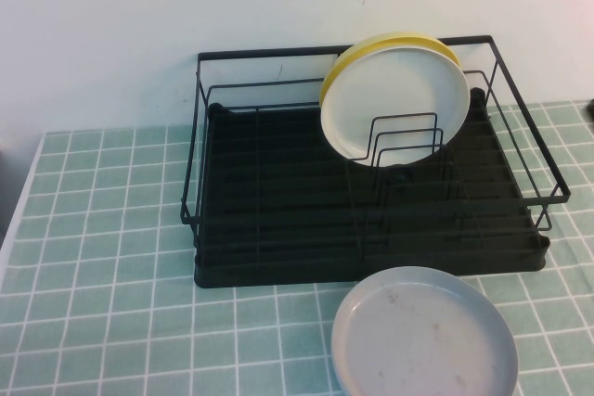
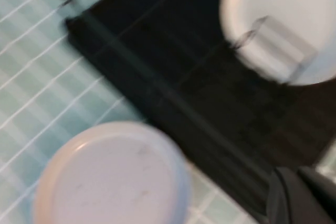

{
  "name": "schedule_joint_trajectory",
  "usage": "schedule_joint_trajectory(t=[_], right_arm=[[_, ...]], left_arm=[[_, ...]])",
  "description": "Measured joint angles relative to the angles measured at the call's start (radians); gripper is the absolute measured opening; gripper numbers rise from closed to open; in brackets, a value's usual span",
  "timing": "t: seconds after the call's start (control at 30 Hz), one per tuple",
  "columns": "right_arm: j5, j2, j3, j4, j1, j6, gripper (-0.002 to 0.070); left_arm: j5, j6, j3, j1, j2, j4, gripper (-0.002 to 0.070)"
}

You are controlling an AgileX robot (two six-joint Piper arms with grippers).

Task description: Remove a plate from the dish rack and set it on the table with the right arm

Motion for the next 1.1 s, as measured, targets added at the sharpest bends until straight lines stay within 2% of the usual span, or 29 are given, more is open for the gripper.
schedule_joint_trajectory(t=[0.23, 0.43, 0.57, 0.8, 0.93, 1.1], right_arm=[[-0.146, -0.321, 0.217, -0.080, 0.000, 0.111, 0.0002], [-0.061, -0.550, 0.394, -0.086, 0.000, 0.136, 0.0000], [0.001, -0.634, 0.430, -0.102, 0.000, 0.136, 0.0000], [-0.060, -0.690, 0.432, -0.171, 0.000, 0.154, 0.0000], [-0.145, -0.696, 0.460, -0.287, 0.000, 0.291, 0.0000], [-0.366, -0.786, 0.617, -0.474, -0.040, 0.559, 0.0000]], left_arm=[[0.000, 0.000, 0.000, 0.000, 0.000, 0.000, -0.0003], [0.000, 0.000, 0.000, 0.000, 0.000, 0.000, -0.0003], [0.000, 0.000, 0.000, 0.000, 0.000, 0.000, -0.0003], [0.000, 0.000, 0.000, 0.000, 0.000, 0.000, -0.0003], [0.000, 0.000, 0.000, 0.000, 0.000, 0.000, -0.0003], [0.000, 0.000, 0.000, 0.000, 0.000, 0.000, -0.0003]])
